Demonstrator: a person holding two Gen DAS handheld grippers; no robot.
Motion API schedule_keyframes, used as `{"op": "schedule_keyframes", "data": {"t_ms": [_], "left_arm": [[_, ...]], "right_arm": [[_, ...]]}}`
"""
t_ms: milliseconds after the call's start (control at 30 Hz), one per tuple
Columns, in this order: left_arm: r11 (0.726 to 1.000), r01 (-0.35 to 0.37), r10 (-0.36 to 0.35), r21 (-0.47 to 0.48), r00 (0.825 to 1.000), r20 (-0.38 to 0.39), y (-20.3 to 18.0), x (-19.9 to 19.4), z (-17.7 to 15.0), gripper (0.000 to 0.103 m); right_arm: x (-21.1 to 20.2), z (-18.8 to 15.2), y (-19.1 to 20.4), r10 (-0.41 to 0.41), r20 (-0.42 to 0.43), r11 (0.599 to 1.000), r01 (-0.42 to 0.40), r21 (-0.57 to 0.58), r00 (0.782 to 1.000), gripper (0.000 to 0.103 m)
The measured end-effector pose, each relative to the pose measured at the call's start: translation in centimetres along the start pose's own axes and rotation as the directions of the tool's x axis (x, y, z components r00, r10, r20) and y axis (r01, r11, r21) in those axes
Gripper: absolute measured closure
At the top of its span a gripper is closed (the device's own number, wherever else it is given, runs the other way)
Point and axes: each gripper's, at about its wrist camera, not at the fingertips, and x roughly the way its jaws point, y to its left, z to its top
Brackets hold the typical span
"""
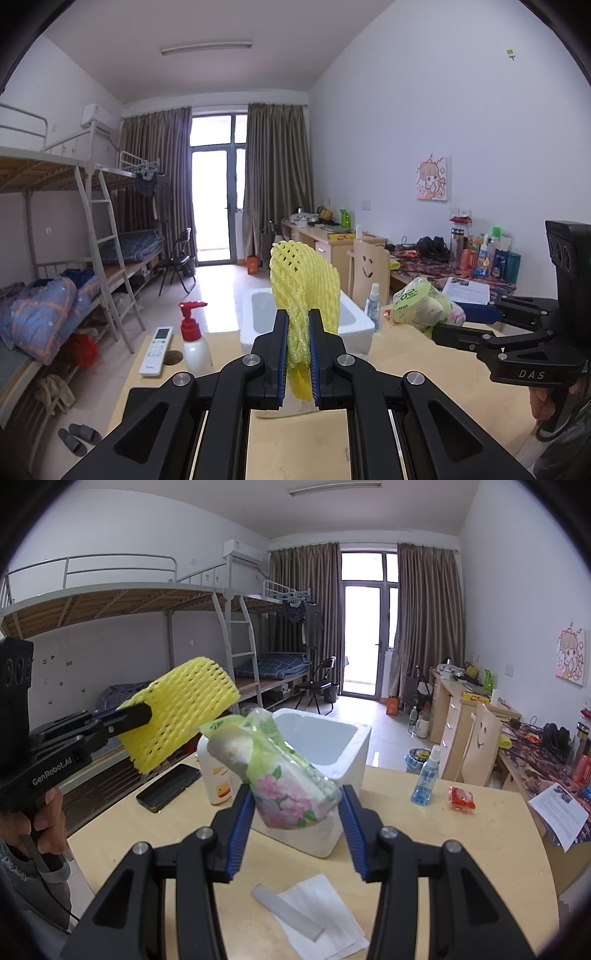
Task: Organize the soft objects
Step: 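Lift and carry the sleeve and packet with both tools over the foam box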
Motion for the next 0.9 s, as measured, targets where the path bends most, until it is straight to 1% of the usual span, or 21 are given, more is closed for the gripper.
{"op": "schedule_keyframes", "data": {"t_ms": [167, 300, 433, 667, 900], "left_arm": [[1.000, 0.001, -0.001, -0.006, 1.000, -0.017, 0.3, 1.4, 0.5, 0.092], [1.000, -0.005, 0.005, -0.017, 1.000, -0.031, 0.9, 2.4, 0.8, 0.092], [1.000, -0.001, 0.000, -0.018, 0.998, -0.068, 1.1, 4.0, 1.3, 0.092], [1.000, 0.008, -0.009, -0.016, 0.997, -0.079, 1.4, 5.7, 1.7, 0.092], [1.000, -0.011, 0.009, -0.017, 0.996, -0.088, 1.9, 7.5, 1.8, 0.092]], "right_arm": [[0.9, 0.6, -1.1, -0.009, -0.002, 0.999, 0.009, 0.042, 1.000, 0.052], [1.9, 1.5, -1.9, -0.009, -0.019, 0.997, 0.010, 0.074, 1.000, 0.052], [2.6, 2.4, -2.0, -0.008, -0.021, 0.998, 0.010, 0.062, 1.000, 0.052], [4.3, 3.4, -2.0, -0.011, -0.038, 0.999, 0.013, 0.041, 0.999, 0.052], [6.3, 4.1, -2.4, -0.019, -0.061, 0.999, 0.022, 0.048, 0.998, 0.052]]}}
